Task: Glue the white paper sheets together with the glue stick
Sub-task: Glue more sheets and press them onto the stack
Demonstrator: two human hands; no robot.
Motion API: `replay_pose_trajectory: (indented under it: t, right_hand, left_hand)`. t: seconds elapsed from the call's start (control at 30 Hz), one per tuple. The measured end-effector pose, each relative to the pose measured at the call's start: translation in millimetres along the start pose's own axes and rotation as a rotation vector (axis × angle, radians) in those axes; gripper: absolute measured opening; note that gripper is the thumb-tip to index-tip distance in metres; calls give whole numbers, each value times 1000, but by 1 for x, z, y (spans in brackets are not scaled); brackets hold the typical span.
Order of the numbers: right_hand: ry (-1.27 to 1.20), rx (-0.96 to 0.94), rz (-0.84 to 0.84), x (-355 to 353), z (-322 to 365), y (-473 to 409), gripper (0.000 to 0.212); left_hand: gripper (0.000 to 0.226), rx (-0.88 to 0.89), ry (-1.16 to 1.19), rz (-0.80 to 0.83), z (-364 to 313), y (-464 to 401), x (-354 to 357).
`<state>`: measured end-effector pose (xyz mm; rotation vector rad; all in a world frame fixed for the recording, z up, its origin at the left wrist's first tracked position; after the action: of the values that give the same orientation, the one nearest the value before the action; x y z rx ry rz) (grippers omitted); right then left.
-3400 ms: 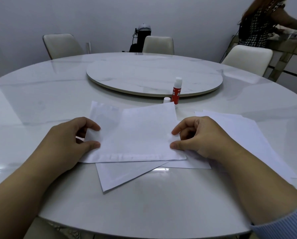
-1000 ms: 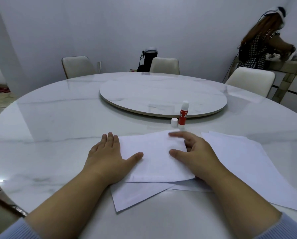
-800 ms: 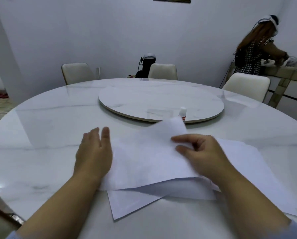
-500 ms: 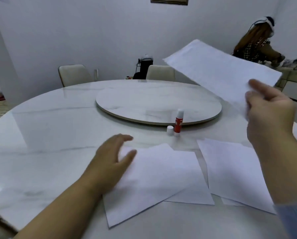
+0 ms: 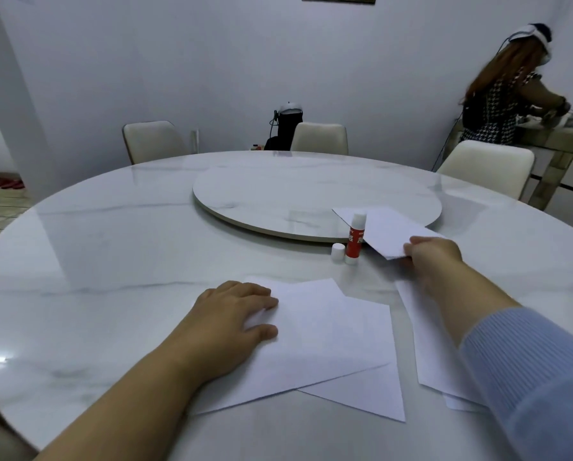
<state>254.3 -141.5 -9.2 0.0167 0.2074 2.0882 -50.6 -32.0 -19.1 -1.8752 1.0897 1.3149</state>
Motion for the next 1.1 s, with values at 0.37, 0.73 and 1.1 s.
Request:
replay_pose_trajectory:
  t: [0.37, 0.73, 1.1]
  right_hand:
    - [576, -215, 190, 31, 37, 24, 68]
    - [532, -468, 73, 52, 34, 15, 22]
    - [321, -572, 301, 30, 43, 111, 23]
  left_hand:
    - [55, 6, -7, -56, -11, 0, 1]
    - [65, -7, -147, 249, -12, -3, 22]
    - [60, -48, -113, 189, -56, -32, 16]
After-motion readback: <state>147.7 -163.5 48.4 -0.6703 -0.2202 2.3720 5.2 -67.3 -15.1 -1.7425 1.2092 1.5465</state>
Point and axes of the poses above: each hand's wrist, its own y-axis away from the middle knuckle, its own x-axis out of the palm, z = x × y, the point moved 6 cm from there along -y, towards the middle knuckle, and after that the axes turned 11 degrees about z, right-handed, at the moved point
